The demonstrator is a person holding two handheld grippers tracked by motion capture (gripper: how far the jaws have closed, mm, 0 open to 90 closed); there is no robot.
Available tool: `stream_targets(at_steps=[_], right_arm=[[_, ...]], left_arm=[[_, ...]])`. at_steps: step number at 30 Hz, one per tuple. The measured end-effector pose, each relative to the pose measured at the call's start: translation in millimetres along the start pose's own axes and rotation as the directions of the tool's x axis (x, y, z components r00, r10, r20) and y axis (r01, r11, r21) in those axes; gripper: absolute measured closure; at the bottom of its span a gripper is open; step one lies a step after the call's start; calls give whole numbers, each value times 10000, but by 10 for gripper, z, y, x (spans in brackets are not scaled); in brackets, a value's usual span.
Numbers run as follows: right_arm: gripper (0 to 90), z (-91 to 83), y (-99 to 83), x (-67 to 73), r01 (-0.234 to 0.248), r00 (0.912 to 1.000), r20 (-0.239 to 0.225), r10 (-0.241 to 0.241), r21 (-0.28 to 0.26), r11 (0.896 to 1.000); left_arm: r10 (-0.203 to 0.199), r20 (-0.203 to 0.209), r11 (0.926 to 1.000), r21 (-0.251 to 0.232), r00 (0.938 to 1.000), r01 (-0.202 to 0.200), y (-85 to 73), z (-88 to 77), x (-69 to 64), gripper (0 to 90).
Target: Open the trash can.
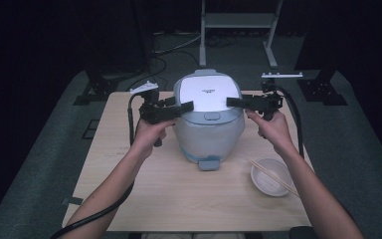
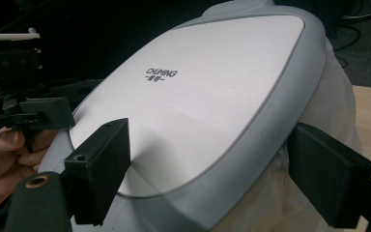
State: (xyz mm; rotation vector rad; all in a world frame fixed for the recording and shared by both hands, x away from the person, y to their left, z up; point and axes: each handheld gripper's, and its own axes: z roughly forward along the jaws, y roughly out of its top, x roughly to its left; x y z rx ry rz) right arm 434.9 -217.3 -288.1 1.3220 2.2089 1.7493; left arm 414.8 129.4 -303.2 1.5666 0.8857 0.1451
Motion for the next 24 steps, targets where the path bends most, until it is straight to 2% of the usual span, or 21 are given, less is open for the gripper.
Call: stream_targets(at_steps=[1, 4, 8, 11, 14, 15, 16, 18, 19, 21, 24], right_arm=[[168, 20, -9, 30, 26, 10000, -28, -26, 22, 10000], [165, 85, -31, 109, 96, 9998, -165, -95, 48, 9999], [162, 143, -49, 159, 160, 9994, -291, -161, -23, 9999], [165, 143, -54, 160, 250, 9994, -246, -250, -25, 9997], [171, 84, -48, 170, 551, 9984, -95, -551, 37, 9985], [170, 47, -51, 176, 732, 9973, 85, -732, 1, 9973], [170, -41, -63, 179, 1006, 9940, 435, -1002, -58, 9949], [163, -124, -96, 156, 1010, 9937, 494, -1009, 4, 9949], [163, -124, -96, 156, 1010, 9937, 494, -1009, 4, 9949], [162, -251, -168, 116, 1083, 9920, 640, -1086, 82, 9941], [162, -392, -242, 77, 1054, 9924, 639, -1049, -42, 9944]], left_arm=[[0, 0, 10000, 0, 10000, 0, 0, 0, 0, 146], [-44, -19, 9999, -139, 10000, 44, -33, -142, 43, 146], [-58, -67, 9998, -206, 10000, 56, -46, -201, 55, 146], [14, -15, 9998, -219, 10000, -14, -50, -207, 62, 146], [108, 99, 9996, -247, 9999, -105, -65, -239, 66, 146], [208, 59, 9993, -299, 9998, -206, -79, -264, 60, 145], [648, -151, 9966, -509, 9978, -654, -99, -324, 36, 123], [1082, -328, 9923, -562, 9936, -1100, -121, -402, 6, 113], [1082, -328, 9923, -562, 9936, -1100, -121, -402, 6, 105], [1416, -416, 9867, -748, 9891, -1444, -183, -525, -42, 105], [1607, -397, 9822, -924, 9862, -1638, -260, -630, -89, 105]])
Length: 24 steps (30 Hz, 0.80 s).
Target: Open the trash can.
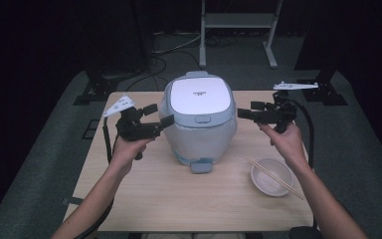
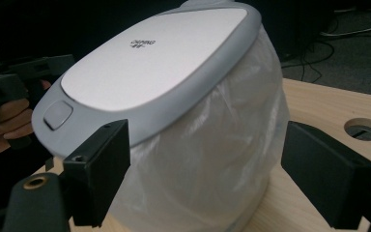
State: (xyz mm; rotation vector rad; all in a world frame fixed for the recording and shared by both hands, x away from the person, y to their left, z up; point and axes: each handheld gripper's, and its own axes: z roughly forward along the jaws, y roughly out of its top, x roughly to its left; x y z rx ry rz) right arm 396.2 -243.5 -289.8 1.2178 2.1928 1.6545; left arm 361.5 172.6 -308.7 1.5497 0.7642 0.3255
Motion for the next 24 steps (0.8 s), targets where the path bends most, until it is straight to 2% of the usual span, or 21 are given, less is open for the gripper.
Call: stream_targets(at_steps=[1, 3, 4, 6, 7, 8, 10, 11, 13, 17, 18, 20, 21, 24], right_arm=[[162, 0, 0, 0, 0, 10000, 0, 0, 0, 10000], [162, -123, -72, -22, 49, 9999, 94, -49, -36, 10000], [162, -123, -72, -22, 49, 9999, 94, -49, -36, 10000], [166, -228, -144, -13, 267, 9994, 239, -266, -43, 9996], [166, -228, -144, -13, 267, 9994, 239, -266, -43, 9996], [166, -288, -185, 0, 374, 9987, 335, -375, 34, 9993], [166, -341, -228, 9, 511, 9977, 447, -513, 67, 9987], [166, -364, -248, 13, 580, 9971, 487, -584, 102, 9983], [166, -410, -289, 16, 734, 9955, 591, -746, 234, 9970], [166, -488, -379, 14, 901, 9932, 702, -929, 425, 9950], [166, -505, -404, 12, 878, 9934, 701, -912, 490, 9949], [166, -536, -450, 4, 868, 9933, 712, -911, 612, 9943], [166, -536, -450, 4, 868, 9933, 712, -911, 612, 9943], [169, -608, -546, -14, 825, 9934, 750, -872, 632, 9946]], left_arm=[[0, 0, 10000, 0, 10000, 0, 0, 0, 0, 106], [338, 36, 9994, -23, 9994, -338, -80, -95, -68, 107], [338, 36, 9994, -23, 9994, -338, -80, -95, -68, 114], [731, 66, 9973, 52, 9973, -731, -179, -158, -150, 134], [731, 66, 9973, 52, 9973, -731, -179, -158, -150, 146], [849, 260, 9959, 300, 9960, -857, -249, -164, -203, 150], [1013, 388, 9931, 563, 9941, -1034, -323, -150, -266, 151], [1013, 388, 9931, 563, 9941, -1034, -323, -150, -266, 166], [1257, 629, 9885, 770, 9901, -1304, -432, -131, -357, 189], [1297, 813, 9856, 989, 9882, -1375, -535, -107, -420, 223], [1146, 990, 9854, 1148, 9885, -1257, -602, -98, -447, 244], [1086, 1031, 9837, 1321, 9887, -1219, -670, -77, -474, 265], [1086, 1031, 9837, 1321, 9887, -1219, -670, -77, -474, 307], [1223, 1367, 9764, 1612, 9830, -1439, -803, -27, -533, 368]])
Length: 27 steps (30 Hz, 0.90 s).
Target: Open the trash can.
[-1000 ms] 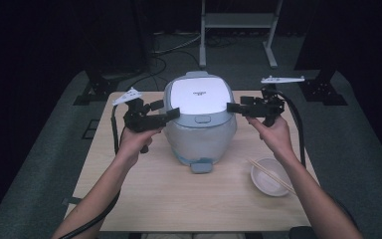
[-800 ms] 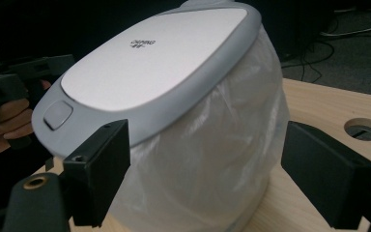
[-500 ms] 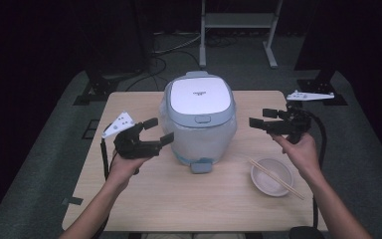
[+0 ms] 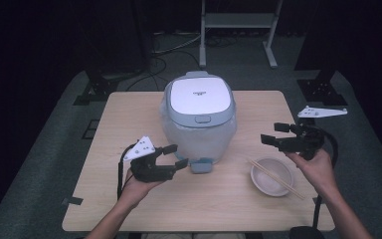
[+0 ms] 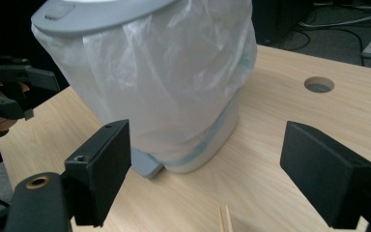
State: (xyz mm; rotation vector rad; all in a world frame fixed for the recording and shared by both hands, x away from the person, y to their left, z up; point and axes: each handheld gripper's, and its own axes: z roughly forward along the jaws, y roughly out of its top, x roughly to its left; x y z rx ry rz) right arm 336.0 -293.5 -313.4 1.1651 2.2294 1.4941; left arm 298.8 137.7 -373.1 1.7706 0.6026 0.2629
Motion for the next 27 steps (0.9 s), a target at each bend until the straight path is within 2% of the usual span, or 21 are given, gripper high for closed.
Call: stream_targets(at_steps=[5, 7, 11, 16, 17, 18, 21, 27], right_arm=[[169, -52, -96, -9, -50, 10000, 18, 50, 54, 10000], [170, -83, -161, -8, -6, 10000, 98, 4, 152, 9999], [170, -115, -246, -12, -26, 9999, 146, 22, 272, 9996], [170, -144, -342, -32, -127, 9998, 153, 124, 229, 9997], [170, -144, -342, -32, -127, 9998, 153, 124, 229, 9997], [171, -150, -373, -42, -225, 9997, 140, 222, 208, 9995], [171, -146, -419, -59, -277, 9995, 169, 273, 254, 9993], [171, -148, -491, -81, -276, 9993, 265, 267, 310, 9991]], left_arm=[[127, 224, 9993, 343, 9997, -135, -115, 111, -50, 452], [140, 386, 9976, 670, 9992, -166, -212, 208, -65, 523], [201, 457, 9960, 864, 9988, -240, -300, 300, -77, 599], [495, 506, 9878, 1451, 9975, -564, -458, 505, -85, 739], [495, 506, 9878, 1451, 9975, -564, -458, 505, -85, 759], [692, 438, 9825, 1699, 9966, -757, -510, 581, -75, 774], [595, 273, 9813, 1817, 9979, -635, -575, 679, -41, 788], [717, -181, 9751, 2117, 9973, -662, -629, 850, 42, 845]])
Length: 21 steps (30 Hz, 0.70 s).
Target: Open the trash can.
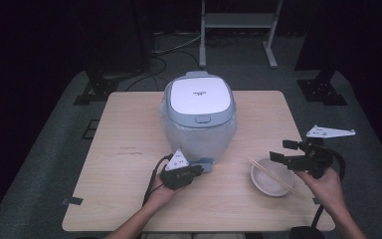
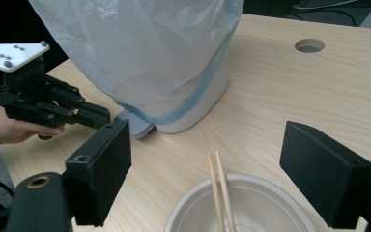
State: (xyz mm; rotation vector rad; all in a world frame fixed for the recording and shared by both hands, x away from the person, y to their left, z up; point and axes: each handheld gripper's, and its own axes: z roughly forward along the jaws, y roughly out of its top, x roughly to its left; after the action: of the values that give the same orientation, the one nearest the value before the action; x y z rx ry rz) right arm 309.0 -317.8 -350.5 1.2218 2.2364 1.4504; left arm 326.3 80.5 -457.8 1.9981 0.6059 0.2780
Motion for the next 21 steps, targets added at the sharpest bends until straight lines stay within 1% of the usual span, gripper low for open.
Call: stream_targets(at_steps=[1, 2, 3, 5, 6, 7, 8, 9, 11, 12, 13, 14, 15, 18, 21], right_arm=[[171, -4, -13, -3, -9, 10000, 24, 9, -9, 10000], [171, -4, -13, -3, -9, 10000, 24, 9, -9, 10000], [171, -11, -44, -15, 48, 10000, 84, -47, -57, 10000], [172, -13, -61, -23, 51, 10000, 86, -51, -52, 10000], [172, -18, -94, -37, 25, 10000, 79, -25, -40, 10000], [177, -18, -111, -43, 38, 9999, 99, -38, -24, 10000], [209, -20, -127, -52, 98, 9999, 100, -98, 19, 10000], [216, -20, -144, -58, 198, 9998, 74, -198, 32, 9998], [216, -16, -175, -63, 355, 9992, 181, -357, 111, 9993], [216, -17, -189, -65, 350, 9992, 162, -353, 199, 9992], [217, -13, -202, -72, 354, 9993, 137, -357, 246, 9991], [221, -11, -218, -77, 364, 9993, 109, -367, 253, 9990], [225, -11, -235, -81, 348, 9994, 63, -350, 229, 9991], [225, 0, -286, -100, 285, 9996, 13, -285, 205, 9994], [225, 25, -337, -118, 220, 9998, -18, -219, 290, 9993]], left_arm=[[74, -89, 10000, 13, 9999, -74, -3, 24, 9, 854], [74, -89, 10000, 13, 9999, -74, -3, 24, 9, 874], [100, -241, 9999, -6, 9997, -100, -4, 56, 37, 884], [77, -320, 10000, -1, 9995, -77, -2, 69, 47, 895], [128, -444, 9999, 30, 9989, -126, 0, 100, 66, 898], [37, -466, 10000, 35, 9989, -36, -1, 118, 71, 898], [8, -533, 10000, 32, 9986, -7, -3, 140, 74, 898], [40, -621, 10000, 82, 9981, -35, -2, 155, 81, 898], [-9, -717, 10000, 60, 9974, 13, -3, 192, 89, 897], [-9, -717, 10000, 60, 9974, 13, -3, 192, 89, 897], [-7, -889, 10000, 26, 9960, 9, -9, 223, 95, 896], [-135, -986, 9999, -31, 9950, 132, -12, 231, 102, 896], [-132, -1051, 9999, -97, 9944, 123, -10, 239, 120, 896], [-97, -1180, 9999, -148, 9930, 80, -1, 271, 137, 890], [97, -1233, 9999, -29, 9923, -102, 8, 280, 139, 879]])
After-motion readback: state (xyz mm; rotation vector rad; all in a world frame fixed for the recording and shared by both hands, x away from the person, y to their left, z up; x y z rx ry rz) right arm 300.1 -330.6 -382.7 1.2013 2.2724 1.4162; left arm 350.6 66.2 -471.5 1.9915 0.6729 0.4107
